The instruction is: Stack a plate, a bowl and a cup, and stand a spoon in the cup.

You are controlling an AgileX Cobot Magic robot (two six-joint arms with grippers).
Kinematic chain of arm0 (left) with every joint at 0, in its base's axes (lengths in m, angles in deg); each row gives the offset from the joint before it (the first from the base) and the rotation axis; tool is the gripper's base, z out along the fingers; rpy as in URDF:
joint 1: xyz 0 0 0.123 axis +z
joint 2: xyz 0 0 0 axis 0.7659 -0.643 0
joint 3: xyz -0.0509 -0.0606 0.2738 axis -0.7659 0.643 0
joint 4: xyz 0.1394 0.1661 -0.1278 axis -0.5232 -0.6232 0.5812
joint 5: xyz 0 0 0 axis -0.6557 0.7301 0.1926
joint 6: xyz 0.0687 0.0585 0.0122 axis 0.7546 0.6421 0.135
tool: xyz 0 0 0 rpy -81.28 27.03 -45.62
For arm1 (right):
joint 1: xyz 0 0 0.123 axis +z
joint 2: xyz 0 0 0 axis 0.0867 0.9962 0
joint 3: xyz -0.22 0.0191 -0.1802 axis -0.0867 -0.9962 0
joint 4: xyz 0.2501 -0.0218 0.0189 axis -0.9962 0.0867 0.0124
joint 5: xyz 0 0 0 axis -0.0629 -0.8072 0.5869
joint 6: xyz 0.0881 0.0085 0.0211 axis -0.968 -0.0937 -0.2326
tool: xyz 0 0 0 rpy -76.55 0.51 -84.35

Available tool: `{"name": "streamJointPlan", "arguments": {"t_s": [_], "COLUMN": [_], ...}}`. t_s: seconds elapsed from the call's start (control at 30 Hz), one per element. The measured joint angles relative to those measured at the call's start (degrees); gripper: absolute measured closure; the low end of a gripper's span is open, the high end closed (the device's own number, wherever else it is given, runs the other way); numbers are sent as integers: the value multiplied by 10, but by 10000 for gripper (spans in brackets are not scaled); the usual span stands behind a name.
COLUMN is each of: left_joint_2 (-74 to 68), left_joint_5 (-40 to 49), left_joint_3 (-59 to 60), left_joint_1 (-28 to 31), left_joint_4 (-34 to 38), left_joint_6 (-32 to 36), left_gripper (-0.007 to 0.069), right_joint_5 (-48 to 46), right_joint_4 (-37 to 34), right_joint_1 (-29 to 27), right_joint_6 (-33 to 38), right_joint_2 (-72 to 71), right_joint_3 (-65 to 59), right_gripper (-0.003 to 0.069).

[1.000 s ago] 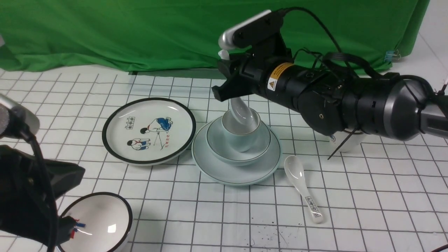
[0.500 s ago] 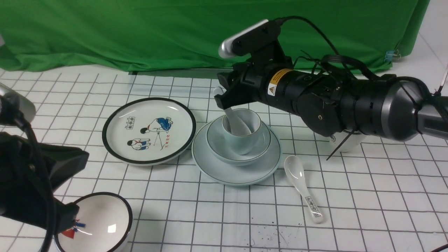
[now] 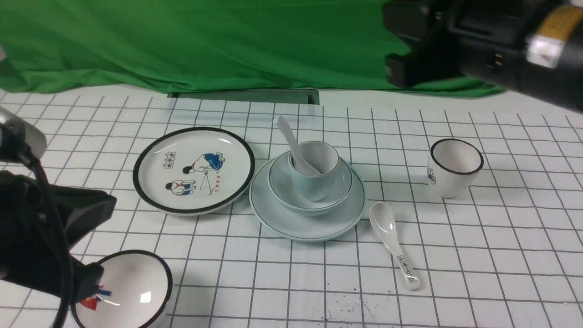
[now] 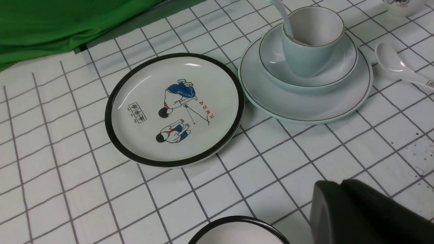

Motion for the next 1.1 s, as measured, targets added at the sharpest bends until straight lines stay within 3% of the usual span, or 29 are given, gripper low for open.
{"name": "streamJointPlan", "arguments": {"t_s": [0.23,0.6,0.87,0.93,1.1], "left_joint_2": [0,0,0,0,0], "left_joint_5": [0,0,0,0,0], "left_joint_3": [0,0,0,0,0], "left_joint_1": [0,0,0,0,0], "left_joint_4": [0,0,0,0,0], "left_joint_6": [0,0,0,0,0], "left_gripper": [656,656,655,653,653], "right_joint_5": [-7,-19,-133,-130,-21], "right_joint_4": [0,-2,-9,-9,-10], "right_joint_1": [1,0,3,4,-19], "right_joint_6": [-20,-40,-36,-33,18], "right_joint_2": [-170,-259,-366,-386,-485], "right_joint_3": [-122,-190,-197,-214,-343], "right_gripper": [637,637,652,652,652]}}
